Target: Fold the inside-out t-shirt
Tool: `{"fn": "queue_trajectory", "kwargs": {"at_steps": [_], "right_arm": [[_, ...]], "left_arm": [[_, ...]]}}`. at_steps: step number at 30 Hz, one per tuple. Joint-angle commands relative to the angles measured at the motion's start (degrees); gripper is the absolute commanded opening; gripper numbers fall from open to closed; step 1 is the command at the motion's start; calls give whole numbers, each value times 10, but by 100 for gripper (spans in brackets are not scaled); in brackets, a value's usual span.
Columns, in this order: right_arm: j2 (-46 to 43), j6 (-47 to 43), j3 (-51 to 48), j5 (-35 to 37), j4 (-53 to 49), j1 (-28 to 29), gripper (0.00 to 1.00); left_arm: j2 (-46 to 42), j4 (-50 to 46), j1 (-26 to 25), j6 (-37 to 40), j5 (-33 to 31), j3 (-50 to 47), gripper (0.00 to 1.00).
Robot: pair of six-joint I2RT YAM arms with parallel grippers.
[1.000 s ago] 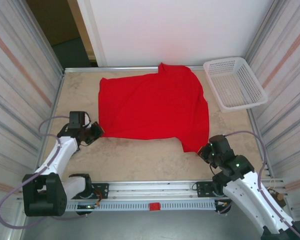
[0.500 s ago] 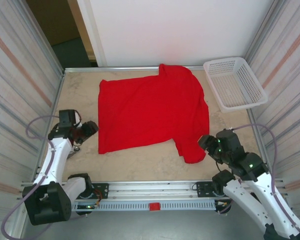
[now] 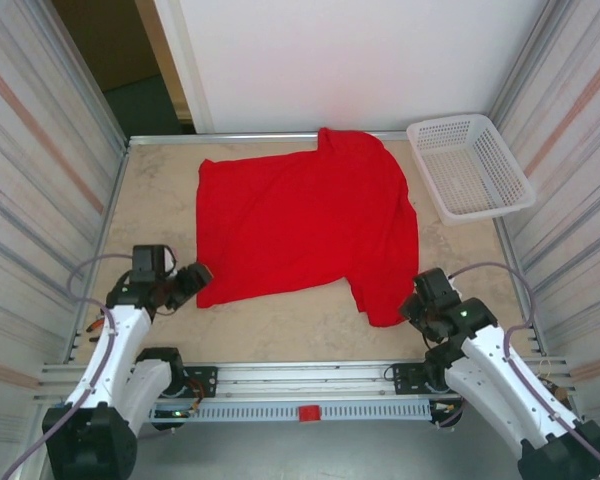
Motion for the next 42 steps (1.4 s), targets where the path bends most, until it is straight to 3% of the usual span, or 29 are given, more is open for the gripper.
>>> {"fn": "queue_trajectory", "kwargs": {"at_steps": [1,7,12,15,18,23,31,35,37,39,40,42], "right_arm": [[-10,-3,-26,-33,50,-24,45],[18,6,-43,-55,106,-40,46],[85,8,-39,-68,155,-39,46],[113,10,-33,-66,158,-36,39],[120,28,-28,-57,143,-23,24],[94,102,-5,-4,74,28,0],[-7,268,-18,29,-23,147,0],[-15,353,-3,62,-57,239,0],[11,363,47,115,-91,282,27],[51,334,125,189,-141,290,49],[75,301,175,230,-162,279,57],[116,203,244,268,-156,211,63]], "left_arm": [[-24,53,-12,-50,-1,-32,63],[5,111,-17,-63,10,-49,63],[61,162,-58,-77,3,-41,63],[88,193,-84,-92,-7,-40,64],[116,209,-101,-104,-15,-40,64],[136,199,-106,-127,-39,-41,64],[151,172,-100,-118,-75,-28,64],[147,154,-61,-86,-71,-12,64],[136,137,-36,-60,-60,10,64],[128,117,-30,-34,-52,39,64],[127,112,-30,-20,-39,54,64],[135,116,-37,-14,-14,76,64]]}}
